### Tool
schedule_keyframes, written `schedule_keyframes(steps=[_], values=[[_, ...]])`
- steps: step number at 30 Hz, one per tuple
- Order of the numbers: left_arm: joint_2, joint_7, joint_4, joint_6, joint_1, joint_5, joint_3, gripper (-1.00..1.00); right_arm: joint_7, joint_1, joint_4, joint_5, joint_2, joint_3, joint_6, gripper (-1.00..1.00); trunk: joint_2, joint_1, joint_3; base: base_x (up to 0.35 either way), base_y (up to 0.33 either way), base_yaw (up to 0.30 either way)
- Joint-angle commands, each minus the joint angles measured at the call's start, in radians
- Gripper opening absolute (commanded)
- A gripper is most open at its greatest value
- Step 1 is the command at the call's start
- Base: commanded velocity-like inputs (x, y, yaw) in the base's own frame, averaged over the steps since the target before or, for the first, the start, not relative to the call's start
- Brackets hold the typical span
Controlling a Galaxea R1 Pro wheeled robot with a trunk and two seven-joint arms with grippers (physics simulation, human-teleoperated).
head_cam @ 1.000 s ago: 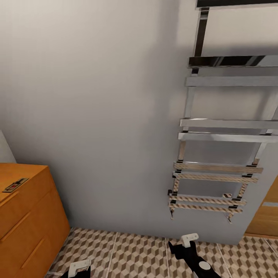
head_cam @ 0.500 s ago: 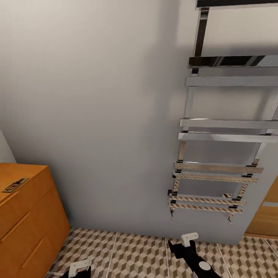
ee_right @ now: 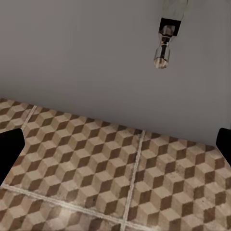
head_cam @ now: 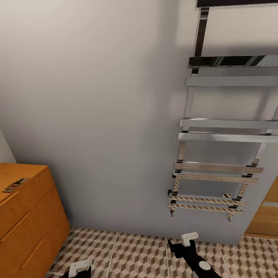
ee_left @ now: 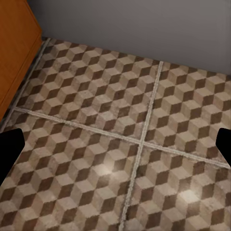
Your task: Take the four mousetraps from the cabinet in the bathroom and place them on the bathroom floor. Make sure all four end up on the same floor surface, and ensure that at least two of them are either under or directly next to the same bathroom sink.
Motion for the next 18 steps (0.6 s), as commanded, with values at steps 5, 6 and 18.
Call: schedule_keyframes(steps=[5,6,18], values=[[0.0,0.001,0.001,-0.004,-0.001,0.0,0.001,1.0,-0.001,-0.001,0.0,0.008,0.0,0.0,-0.003,1.0,-0.001,0.0,-0.001,0.0,0.0,0.0],[0.0,0.001,0.001,-0.004,-0.001,0.0,0.001,1.0,-0.001,-0.001,0.0,0.007,0.0,0.0,-0.003,1.0,-0.001,0.0,-0.001,0.0,0.0,0.0],[-0.01,0.001,0.001,-0.004,-0.001,0.0,0.001,1.0,-0.003,-0.001,0.0,0.007,0.001,0.0,-0.003,1.0,-0.001,0.0,-0.001,0.0,0.0,0.0]])
